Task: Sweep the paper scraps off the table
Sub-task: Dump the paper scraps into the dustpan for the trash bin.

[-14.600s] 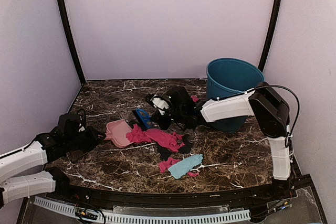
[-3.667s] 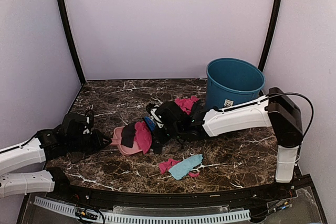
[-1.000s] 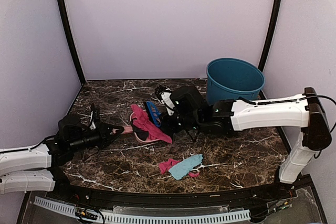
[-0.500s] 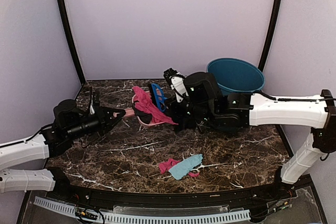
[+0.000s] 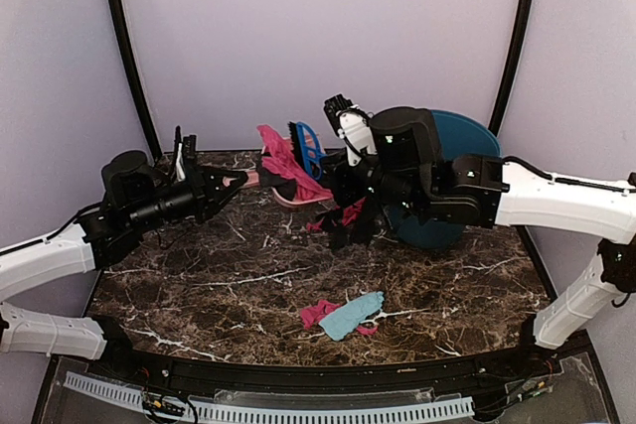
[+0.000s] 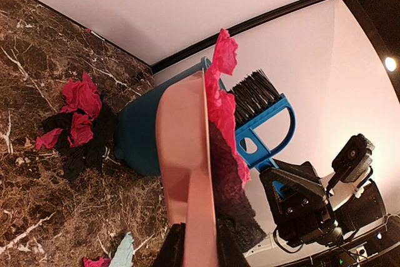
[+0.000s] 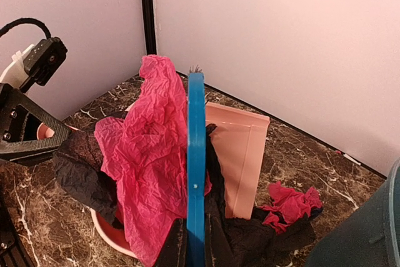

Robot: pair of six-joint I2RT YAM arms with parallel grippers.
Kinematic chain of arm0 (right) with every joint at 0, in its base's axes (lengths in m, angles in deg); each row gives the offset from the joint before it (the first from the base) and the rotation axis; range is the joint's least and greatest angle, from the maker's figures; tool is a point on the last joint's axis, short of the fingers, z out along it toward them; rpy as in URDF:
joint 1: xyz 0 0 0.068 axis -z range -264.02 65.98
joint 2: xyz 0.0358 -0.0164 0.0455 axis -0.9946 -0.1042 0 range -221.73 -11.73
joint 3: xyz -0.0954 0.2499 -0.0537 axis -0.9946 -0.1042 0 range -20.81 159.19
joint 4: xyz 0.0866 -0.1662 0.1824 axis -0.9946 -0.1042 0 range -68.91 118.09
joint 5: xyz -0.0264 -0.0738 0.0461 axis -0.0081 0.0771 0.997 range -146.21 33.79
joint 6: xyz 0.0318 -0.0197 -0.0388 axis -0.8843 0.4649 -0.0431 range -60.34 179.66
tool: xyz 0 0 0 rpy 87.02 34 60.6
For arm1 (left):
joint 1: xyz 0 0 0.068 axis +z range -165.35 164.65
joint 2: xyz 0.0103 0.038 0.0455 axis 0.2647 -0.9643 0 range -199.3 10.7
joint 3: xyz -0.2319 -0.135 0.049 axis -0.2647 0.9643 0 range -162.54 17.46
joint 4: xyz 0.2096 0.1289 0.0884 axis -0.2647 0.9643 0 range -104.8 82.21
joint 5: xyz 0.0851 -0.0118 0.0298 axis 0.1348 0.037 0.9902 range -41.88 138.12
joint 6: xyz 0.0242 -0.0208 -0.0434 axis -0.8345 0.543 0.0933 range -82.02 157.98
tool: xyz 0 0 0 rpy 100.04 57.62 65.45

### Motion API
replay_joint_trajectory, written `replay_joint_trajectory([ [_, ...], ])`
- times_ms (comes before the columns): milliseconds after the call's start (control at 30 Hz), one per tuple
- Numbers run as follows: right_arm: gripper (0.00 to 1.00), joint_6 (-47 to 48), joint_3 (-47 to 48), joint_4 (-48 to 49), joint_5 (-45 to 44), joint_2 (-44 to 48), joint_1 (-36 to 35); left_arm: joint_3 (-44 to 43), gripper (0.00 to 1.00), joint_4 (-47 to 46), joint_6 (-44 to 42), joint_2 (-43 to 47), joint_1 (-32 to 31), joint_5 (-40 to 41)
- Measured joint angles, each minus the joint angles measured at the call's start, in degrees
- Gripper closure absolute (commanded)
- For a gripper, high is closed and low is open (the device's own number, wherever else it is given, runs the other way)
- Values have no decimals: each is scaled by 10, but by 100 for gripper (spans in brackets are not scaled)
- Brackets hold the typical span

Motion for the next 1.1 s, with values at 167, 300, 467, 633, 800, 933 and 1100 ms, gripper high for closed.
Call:
replay_joint_trajectory([
  [167,100,8,7,-2,-16,6,0,-46,100,16,-8,-32,-7,-2],
  [300,100,15,12,-6,-30,15,0,-85,100,33,-15,-57,-15,-2],
  [467,100,26,15,-7,-48,34,0,-135,100,42,-23,-91,-26,-7],
  [633,100,34,18,-6,-61,51,0,-195,100,55,-35,-129,-42,-8],
  [800,100,40,21,-5,-73,63,0,-252,100,76,-48,-166,-58,-8],
  [933,100,47,24,-5,-80,78,0,-300,100,89,-58,-197,-69,-8],
  [1100,100,51,23,-6,-100,97,0,-361,100,101,-68,-240,-84,-10],
])
